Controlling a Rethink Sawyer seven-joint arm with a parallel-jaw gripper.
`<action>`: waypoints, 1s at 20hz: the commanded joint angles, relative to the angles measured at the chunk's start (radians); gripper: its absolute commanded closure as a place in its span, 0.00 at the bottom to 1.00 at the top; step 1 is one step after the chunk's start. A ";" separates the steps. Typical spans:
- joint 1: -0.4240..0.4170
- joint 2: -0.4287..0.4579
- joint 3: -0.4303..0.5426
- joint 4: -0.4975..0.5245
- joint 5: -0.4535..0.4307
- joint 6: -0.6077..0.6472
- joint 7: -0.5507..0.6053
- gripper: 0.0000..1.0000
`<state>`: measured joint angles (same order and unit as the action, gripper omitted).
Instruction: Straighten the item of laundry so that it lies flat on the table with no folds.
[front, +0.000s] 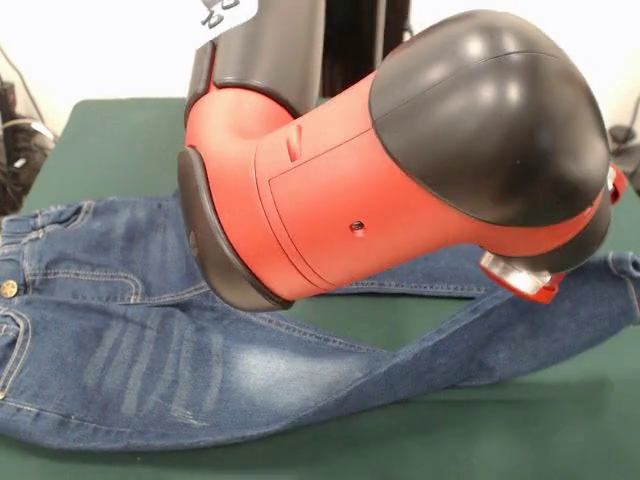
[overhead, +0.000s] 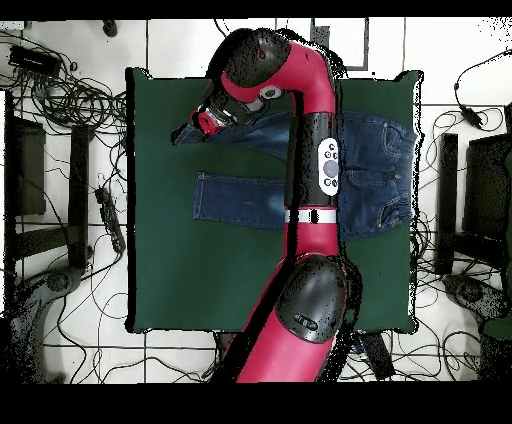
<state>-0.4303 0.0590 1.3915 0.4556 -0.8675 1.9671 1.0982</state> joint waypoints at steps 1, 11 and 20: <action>-0.030 -0.113 -0.210 0.189 0.098 -0.259 0.448 1.00; 0.048 -0.070 -0.224 0.017 0.089 -0.299 0.379 1.00; 0.099 0.012 -0.120 -0.153 -0.019 -0.225 0.302 1.00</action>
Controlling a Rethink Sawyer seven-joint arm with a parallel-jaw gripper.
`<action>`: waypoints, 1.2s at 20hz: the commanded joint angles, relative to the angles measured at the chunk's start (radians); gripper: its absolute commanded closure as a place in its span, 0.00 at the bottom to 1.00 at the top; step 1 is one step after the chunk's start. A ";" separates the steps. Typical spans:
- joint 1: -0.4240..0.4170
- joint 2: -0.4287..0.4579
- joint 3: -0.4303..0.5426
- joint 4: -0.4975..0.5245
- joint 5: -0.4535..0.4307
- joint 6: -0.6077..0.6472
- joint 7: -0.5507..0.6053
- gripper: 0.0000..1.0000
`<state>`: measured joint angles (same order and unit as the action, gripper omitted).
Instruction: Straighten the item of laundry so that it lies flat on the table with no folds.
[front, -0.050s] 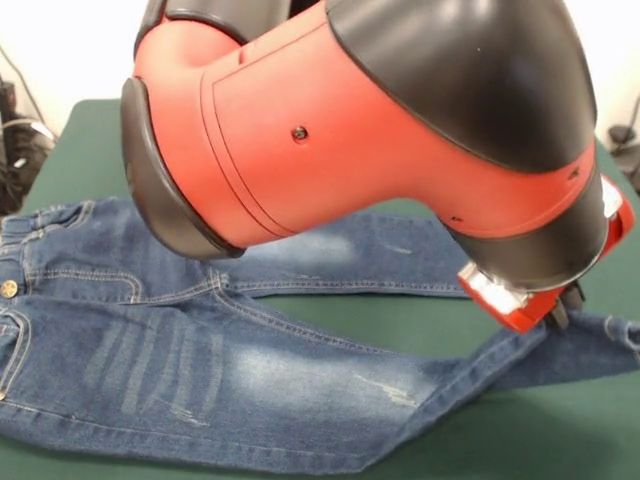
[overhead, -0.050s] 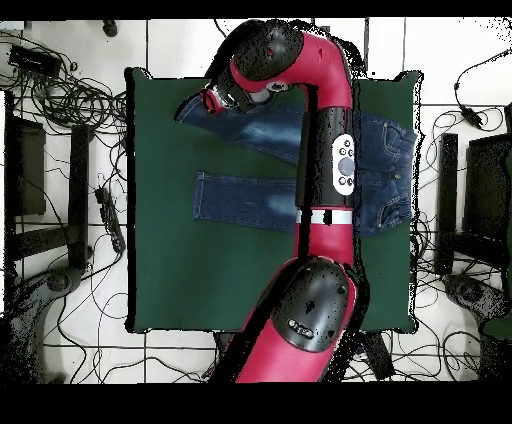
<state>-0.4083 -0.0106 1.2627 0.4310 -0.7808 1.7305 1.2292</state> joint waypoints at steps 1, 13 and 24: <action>0.080 0.092 0.021 -0.142 -0.125 -0.005 0.161 1.00; 0.078 0.165 0.221 -0.219 -0.336 -0.224 0.067 1.00; 0.060 0.231 0.395 -0.222 -0.419 -0.571 -0.042 1.00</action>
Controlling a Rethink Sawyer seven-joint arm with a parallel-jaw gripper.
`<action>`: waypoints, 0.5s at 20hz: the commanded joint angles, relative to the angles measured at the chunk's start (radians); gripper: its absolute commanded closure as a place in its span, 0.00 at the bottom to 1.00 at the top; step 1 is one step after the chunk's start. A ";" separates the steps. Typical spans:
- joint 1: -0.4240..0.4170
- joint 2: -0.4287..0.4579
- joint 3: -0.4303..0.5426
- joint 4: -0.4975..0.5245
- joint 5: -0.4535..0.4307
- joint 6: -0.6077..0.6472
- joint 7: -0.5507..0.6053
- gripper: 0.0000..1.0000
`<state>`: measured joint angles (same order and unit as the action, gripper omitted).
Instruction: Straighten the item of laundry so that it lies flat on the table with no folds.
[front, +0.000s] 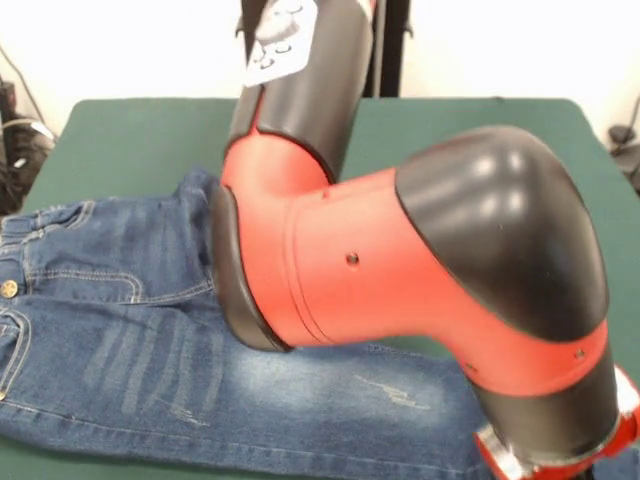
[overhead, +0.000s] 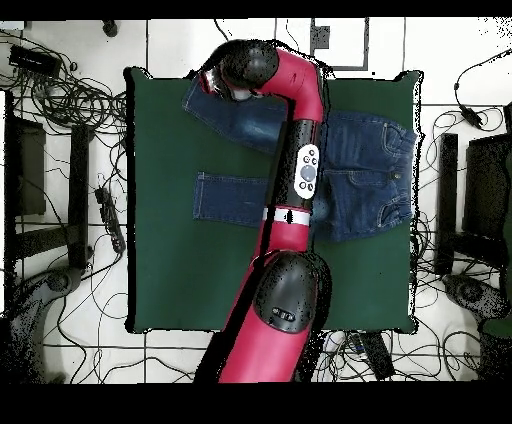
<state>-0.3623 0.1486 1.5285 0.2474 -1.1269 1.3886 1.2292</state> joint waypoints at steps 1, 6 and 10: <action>0.012 0.078 0.139 -0.035 -0.071 -0.254 -0.055 1.00; 0.007 0.100 0.190 -0.035 -0.087 -0.322 -0.102 1.00; 0.007 0.109 0.227 -0.051 -0.145 -0.285 -0.099 1.00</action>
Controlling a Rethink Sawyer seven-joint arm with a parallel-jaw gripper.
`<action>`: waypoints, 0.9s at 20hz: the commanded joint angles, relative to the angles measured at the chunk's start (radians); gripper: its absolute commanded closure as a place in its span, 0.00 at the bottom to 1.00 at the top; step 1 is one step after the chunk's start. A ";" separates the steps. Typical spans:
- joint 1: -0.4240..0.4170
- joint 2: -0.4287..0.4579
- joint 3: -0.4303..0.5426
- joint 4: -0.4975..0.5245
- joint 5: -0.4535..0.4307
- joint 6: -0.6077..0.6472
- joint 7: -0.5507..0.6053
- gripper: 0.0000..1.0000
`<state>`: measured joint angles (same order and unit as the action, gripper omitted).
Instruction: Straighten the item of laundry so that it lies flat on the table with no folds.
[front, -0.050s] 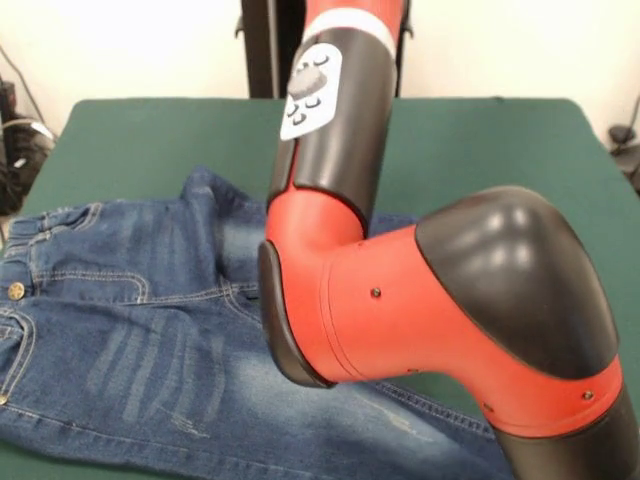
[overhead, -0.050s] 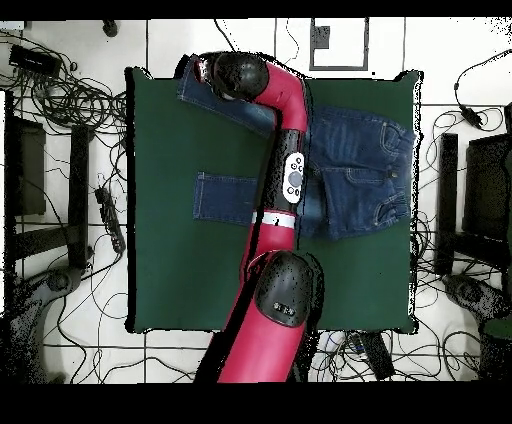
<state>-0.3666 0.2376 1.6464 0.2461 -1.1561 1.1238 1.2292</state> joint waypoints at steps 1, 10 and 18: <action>0.013 0.018 0.119 -0.057 -0.139 0.011 -0.087 1.00; 0.016 -0.004 0.189 -0.094 -0.357 0.273 -0.031 1.00; 0.010 -0.010 0.296 -0.118 -0.520 0.371 -0.041 0.00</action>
<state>-0.3703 0.2357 1.8501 0.2300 -1.5141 1.2797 1.2294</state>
